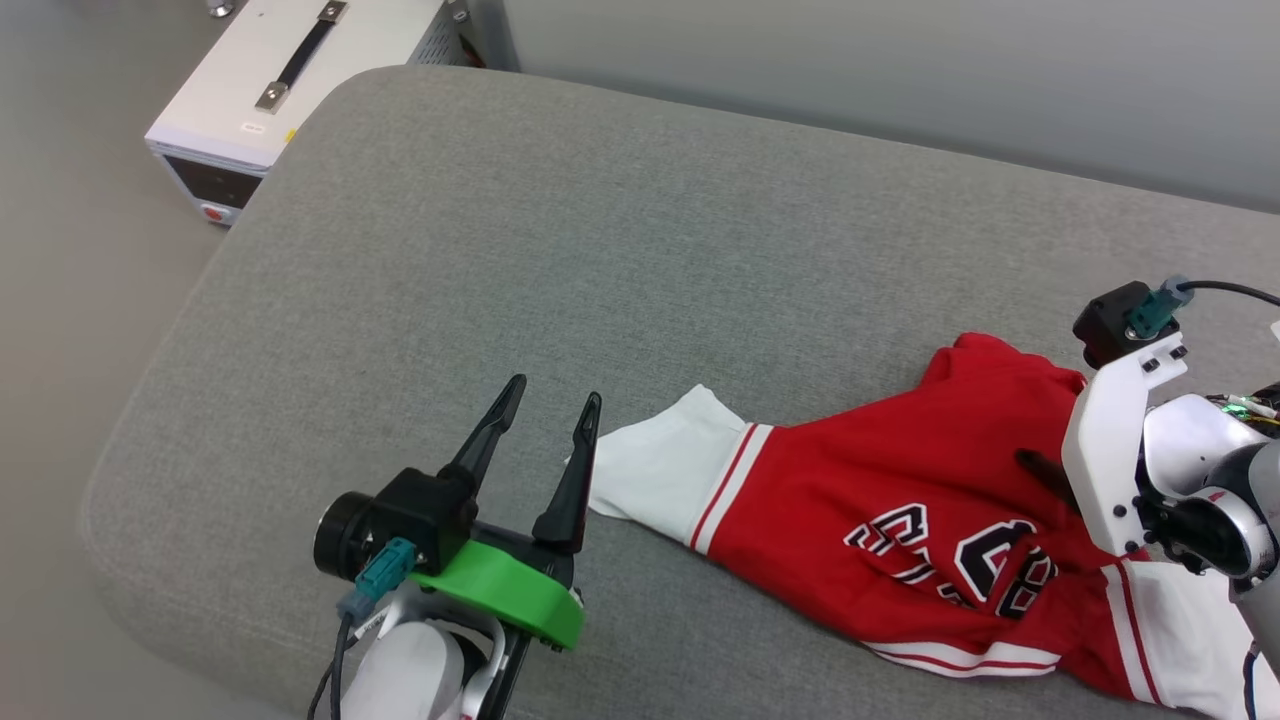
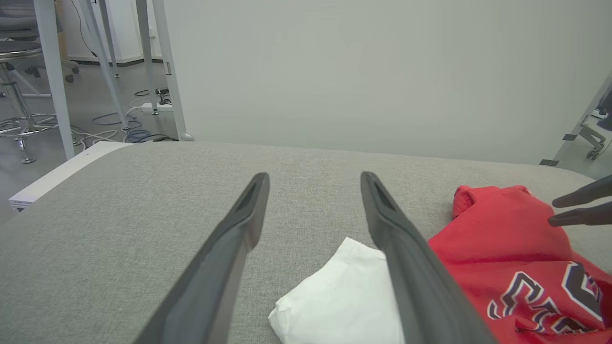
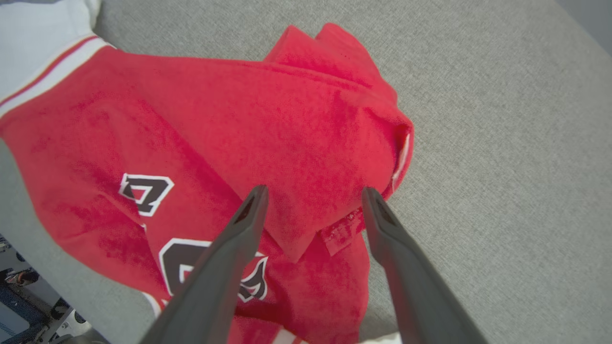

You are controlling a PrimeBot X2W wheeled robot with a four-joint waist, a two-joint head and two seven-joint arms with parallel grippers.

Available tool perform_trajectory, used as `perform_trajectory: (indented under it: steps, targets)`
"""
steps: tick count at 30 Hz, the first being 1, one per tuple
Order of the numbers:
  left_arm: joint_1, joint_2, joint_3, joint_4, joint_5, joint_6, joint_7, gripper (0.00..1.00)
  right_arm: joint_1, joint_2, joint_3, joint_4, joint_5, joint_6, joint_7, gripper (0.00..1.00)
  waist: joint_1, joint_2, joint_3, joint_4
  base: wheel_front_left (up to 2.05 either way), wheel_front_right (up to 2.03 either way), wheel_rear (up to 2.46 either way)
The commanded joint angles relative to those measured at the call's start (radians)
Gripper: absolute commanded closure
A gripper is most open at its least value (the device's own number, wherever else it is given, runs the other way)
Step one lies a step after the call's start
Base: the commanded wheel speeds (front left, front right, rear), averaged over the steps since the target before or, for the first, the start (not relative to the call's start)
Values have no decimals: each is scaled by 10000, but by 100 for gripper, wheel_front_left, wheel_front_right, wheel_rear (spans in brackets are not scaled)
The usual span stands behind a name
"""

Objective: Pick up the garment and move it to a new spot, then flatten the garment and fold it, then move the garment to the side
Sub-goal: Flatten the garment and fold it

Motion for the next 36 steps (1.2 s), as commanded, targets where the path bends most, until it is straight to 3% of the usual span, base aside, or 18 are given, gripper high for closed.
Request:
perform_trajectory:
  steps: [1,13,14,15,26,36]
  targets:
    - [-166,-116,24,-4,93,-57,-57,0,-238,-21,106,272,57,-9,129,0,0,0,375,533,0,0,0]
    - [-288,-458,87,59,182,-220,-58,0,-678,-31,1051,2363,40,-9,49,0,0,0,882,1310,0,0,0]
    - [-289,-471,96,70,194,-228,-58,0,-673,-81,1159,2448,75,-9,24,67,0,0,896,1328,0,0,0]
    - [-291,-482,103,78,200,-233,-58,0,-679,-132,1248,2502,118,-9,-4,100,0,0,905,1340,0,0,0]
    - [-405,-580,75,168,223,-270,-58,0,-2127,-1263,2011,2879,-276,-9,-1584,100,0,0,957,1334,0,0,0]
    - [-543,-622,-43,175,155,-280,-58,0,-3869,-2020,2758,4306,-1181,-9,-3420,100,0,0,1268,1459,0,0,0]
